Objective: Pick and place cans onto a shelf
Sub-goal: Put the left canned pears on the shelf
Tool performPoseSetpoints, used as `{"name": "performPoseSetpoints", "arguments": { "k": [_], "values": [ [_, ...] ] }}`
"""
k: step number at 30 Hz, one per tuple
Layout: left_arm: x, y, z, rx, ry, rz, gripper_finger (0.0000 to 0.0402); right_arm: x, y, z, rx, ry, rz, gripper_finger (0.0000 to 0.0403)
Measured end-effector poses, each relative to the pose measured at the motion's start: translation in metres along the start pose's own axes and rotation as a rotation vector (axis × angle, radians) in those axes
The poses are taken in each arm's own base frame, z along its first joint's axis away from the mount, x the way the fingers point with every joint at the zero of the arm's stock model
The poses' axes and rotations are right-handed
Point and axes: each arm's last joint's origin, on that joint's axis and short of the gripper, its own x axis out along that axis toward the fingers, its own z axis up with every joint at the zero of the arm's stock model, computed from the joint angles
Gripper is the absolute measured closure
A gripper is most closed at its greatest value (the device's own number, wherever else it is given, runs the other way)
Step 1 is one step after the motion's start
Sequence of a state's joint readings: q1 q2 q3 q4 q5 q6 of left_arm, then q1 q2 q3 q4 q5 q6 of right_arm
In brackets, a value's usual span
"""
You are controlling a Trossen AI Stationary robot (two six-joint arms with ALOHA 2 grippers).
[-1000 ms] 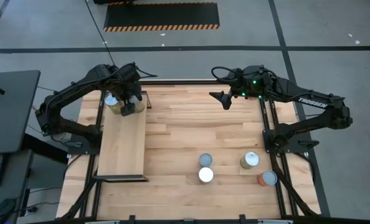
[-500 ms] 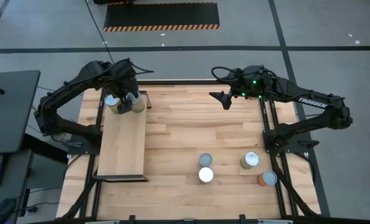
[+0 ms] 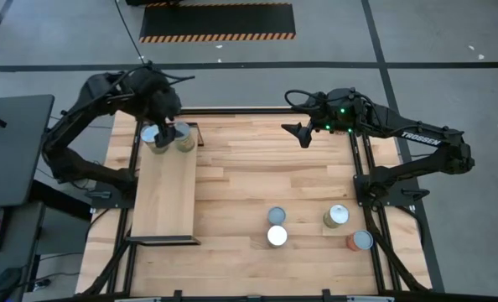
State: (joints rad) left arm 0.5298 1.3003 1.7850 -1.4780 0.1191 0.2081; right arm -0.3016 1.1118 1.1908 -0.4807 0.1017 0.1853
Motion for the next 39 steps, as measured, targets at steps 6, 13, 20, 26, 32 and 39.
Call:
{"name": "performPoseSetpoints", "arguments": {
  "k": [6,13,20,26,32,39],
  "values": [
    [-0.007,-0.023,0.026,0.063,-0.27,-0.221,0.0049,-0.001,0.006,-0.001,-0.006,0.01,0.052,0.0025],
    [-0.004,-0.056,0.045,0.194,-0.4,-0.363,0.0049,-0.007,0.032,-0.02,0.034,0.167,0.147,0.0025],
    [0.013,-0.09,0.056,0.273,-0.375,-0.419,0.0049,-0.019,0.056,-0.043,0.207,0.371,0.173,0.0029],
    [0.033,-0.125,0.063,0.256,-0.322,-0.434,0.0049,-0.032,0.077,-0.057,0.208,0.476,0.22,0.0029],
    [0.052,-0.164,0.067,0.144,-0.27,-0.416,0.0049,-0.039,0.094,-0.07,0.028,0.532,0.269,0.003],
    [0.081,-0.215,0.068,0.045,-0.211,-0.458,0.0049,-0.041,0.124,-0.09,-0.134,0.603,0.362,0.003]
  ]
}}
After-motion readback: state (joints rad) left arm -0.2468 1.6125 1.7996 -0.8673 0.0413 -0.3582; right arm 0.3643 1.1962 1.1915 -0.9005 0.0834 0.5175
